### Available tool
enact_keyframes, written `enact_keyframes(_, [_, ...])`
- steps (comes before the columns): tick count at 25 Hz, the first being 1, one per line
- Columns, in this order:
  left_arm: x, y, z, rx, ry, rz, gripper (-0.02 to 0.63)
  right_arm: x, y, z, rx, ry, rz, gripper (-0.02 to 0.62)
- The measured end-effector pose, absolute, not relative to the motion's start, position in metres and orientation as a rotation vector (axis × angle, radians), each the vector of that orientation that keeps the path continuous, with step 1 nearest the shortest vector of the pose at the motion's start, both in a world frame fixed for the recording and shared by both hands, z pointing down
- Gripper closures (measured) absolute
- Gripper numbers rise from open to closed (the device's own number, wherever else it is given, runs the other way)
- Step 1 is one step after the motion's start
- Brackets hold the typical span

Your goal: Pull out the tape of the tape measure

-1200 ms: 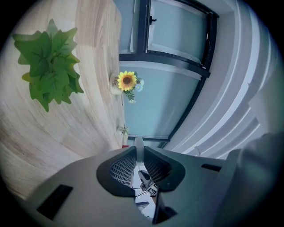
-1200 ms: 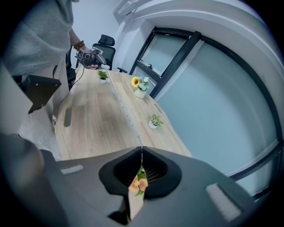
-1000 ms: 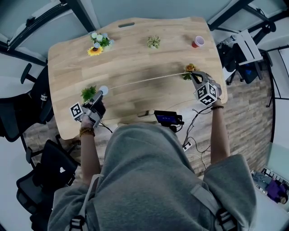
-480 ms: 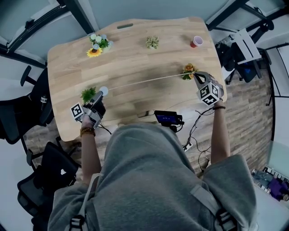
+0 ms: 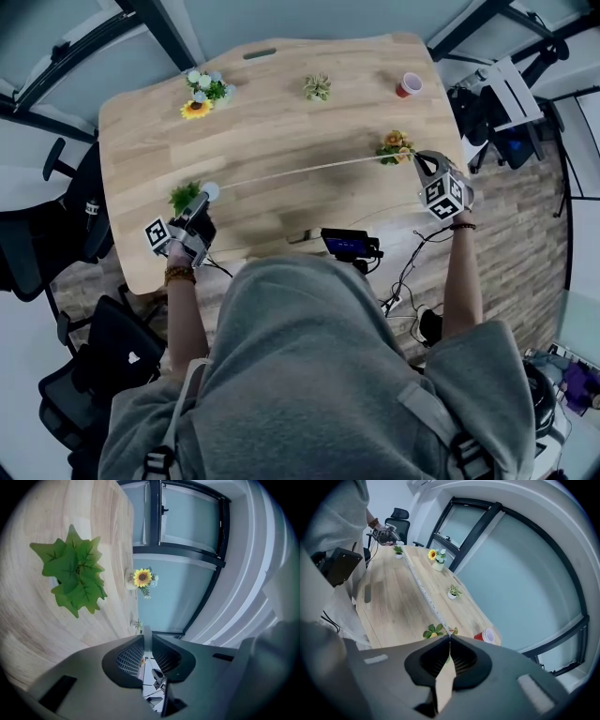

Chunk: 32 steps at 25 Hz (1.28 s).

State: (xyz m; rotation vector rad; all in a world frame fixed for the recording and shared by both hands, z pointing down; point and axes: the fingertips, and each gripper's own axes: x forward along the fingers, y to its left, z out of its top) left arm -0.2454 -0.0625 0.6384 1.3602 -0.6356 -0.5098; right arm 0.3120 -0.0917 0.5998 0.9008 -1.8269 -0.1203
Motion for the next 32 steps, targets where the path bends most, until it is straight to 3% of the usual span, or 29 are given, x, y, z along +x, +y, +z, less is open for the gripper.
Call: enact_keyframes(32, [-0.245, -0.062, 0.643, 1.326, -0.634, -0.522, 0.541, 0.335, -0.095, 0.613, 0.975, -1.755, -0.048, 0.58])
